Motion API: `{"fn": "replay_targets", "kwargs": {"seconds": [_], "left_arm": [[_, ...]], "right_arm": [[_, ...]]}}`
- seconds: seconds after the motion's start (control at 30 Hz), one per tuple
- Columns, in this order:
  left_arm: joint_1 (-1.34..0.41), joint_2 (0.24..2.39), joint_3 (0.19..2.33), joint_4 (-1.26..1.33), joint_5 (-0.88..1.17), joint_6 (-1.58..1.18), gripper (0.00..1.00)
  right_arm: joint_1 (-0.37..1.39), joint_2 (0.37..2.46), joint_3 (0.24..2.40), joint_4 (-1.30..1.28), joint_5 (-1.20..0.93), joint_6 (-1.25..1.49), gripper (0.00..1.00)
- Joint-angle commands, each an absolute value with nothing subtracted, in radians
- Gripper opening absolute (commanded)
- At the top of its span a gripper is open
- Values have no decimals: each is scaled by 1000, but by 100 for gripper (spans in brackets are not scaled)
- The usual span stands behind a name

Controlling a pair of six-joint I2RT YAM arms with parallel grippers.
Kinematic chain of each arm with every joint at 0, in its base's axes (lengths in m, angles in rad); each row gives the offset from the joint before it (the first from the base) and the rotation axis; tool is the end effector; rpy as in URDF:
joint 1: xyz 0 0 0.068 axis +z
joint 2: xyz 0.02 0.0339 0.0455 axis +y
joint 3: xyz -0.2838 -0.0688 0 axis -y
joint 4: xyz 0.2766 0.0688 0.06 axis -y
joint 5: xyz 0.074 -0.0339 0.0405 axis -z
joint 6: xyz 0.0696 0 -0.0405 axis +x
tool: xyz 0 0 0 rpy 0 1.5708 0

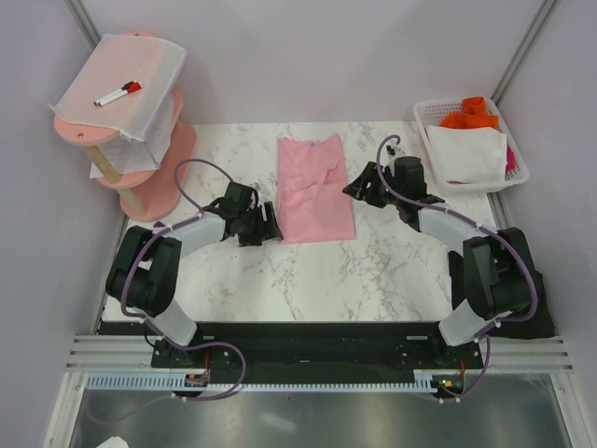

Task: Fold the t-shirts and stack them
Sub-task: Grab one side of the 2/3 rectangular tshirt with both arms

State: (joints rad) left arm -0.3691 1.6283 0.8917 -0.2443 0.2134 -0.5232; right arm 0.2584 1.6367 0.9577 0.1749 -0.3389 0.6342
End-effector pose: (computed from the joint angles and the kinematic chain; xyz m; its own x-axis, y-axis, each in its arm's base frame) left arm 0.3309 -0.1438 0.1374 -0.9024 -0.1745 -0.3939 0.0134 0.9025 -0.4304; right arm 0.3942 0.1281 0.2022 -0.6857 0.3968 -0.6102 -0.1441 0.7477 0.6482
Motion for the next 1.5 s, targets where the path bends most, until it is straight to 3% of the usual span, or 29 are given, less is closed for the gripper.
{"fn": "replay_targets", "kwargs": {"seconds": [0.0,0.1,0.37,0.57,0.67,0.7,0.77,1.17,1.47], "left_arm": [[-371,1664,877,-146,281,-557,74],[-373,1706,882,-121,310,-563,63],[-377,1746,887,-89,333,-572,49],[-391,1798,925,-66,347,-584,31],[-397,1830,945,-57,345,-586,10],[-397,1836,948,-55,345,-583,3],[-397,1819,934,-57,336,-581,2],[-442,1551,711,-152,336,-584,2],[-472,1269,707,-305,302,-612,2]], "right_arm": [[261,1618,882,92,-385,610,63],[261,1635,838,75,-379,624,63],[261,1624,769,54,-342,650,61],[271,1676,741,139,-367,690,57],[285,1723,729,190,-382,722,32],[294,1732,716,224,-391,744,12],[302,1744,703,236,-396,756,0],[350,1554,562,109,-397,695,0],[376,1203,529,23,-454,712,0]]}}
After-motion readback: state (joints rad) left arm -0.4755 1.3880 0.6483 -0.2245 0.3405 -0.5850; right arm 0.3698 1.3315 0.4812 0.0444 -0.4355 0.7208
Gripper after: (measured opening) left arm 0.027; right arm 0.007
